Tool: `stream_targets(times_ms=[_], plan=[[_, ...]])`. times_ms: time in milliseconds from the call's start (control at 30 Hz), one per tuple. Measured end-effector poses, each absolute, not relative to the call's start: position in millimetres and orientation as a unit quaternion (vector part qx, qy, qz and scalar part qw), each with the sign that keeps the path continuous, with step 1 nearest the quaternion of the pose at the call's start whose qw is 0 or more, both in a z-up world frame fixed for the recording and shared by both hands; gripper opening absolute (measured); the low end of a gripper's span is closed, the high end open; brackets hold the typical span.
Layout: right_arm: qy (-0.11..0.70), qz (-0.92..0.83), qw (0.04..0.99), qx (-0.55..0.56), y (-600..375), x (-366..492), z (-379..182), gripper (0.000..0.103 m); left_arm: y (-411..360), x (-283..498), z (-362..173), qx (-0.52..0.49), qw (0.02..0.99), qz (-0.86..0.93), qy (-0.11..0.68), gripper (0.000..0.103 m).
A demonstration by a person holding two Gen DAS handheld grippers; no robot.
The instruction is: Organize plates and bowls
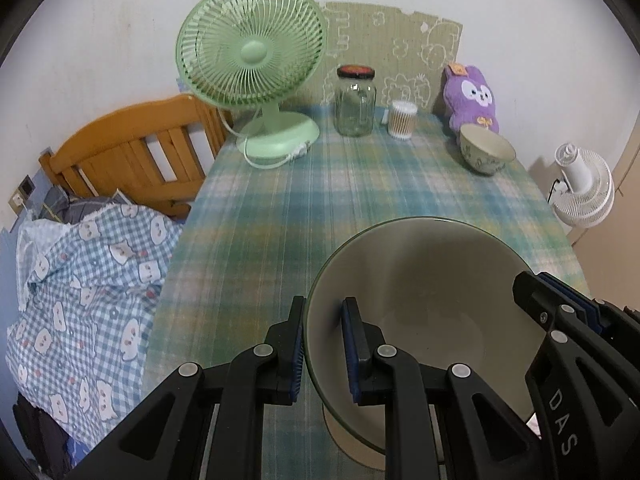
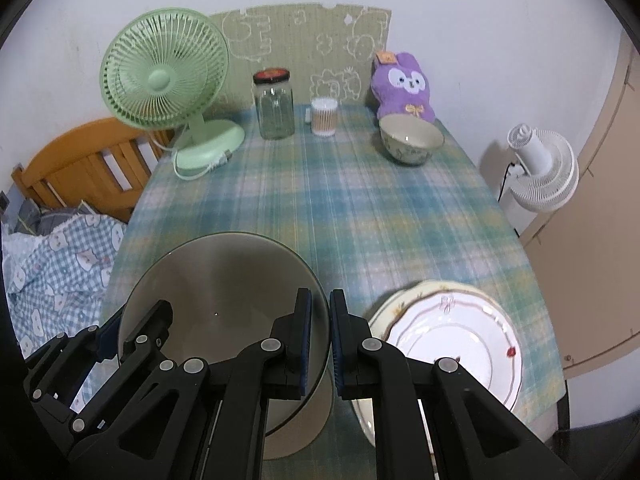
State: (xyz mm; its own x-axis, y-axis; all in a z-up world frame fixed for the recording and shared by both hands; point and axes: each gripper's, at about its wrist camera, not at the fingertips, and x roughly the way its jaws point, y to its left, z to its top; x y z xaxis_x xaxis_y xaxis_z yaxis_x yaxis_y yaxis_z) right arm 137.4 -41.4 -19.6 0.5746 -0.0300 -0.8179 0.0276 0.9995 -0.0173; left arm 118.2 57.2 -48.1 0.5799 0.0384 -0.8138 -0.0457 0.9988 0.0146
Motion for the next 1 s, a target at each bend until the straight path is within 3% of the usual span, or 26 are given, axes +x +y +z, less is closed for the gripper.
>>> stream_targets(times_ms=[1000], plan=[[0.53, -0.036, 0.847, 0.008, -49, 132, -88, 0.012, 53, 112, -106, 0.005, 0.853, 0.007, 0.521, 0.015]])
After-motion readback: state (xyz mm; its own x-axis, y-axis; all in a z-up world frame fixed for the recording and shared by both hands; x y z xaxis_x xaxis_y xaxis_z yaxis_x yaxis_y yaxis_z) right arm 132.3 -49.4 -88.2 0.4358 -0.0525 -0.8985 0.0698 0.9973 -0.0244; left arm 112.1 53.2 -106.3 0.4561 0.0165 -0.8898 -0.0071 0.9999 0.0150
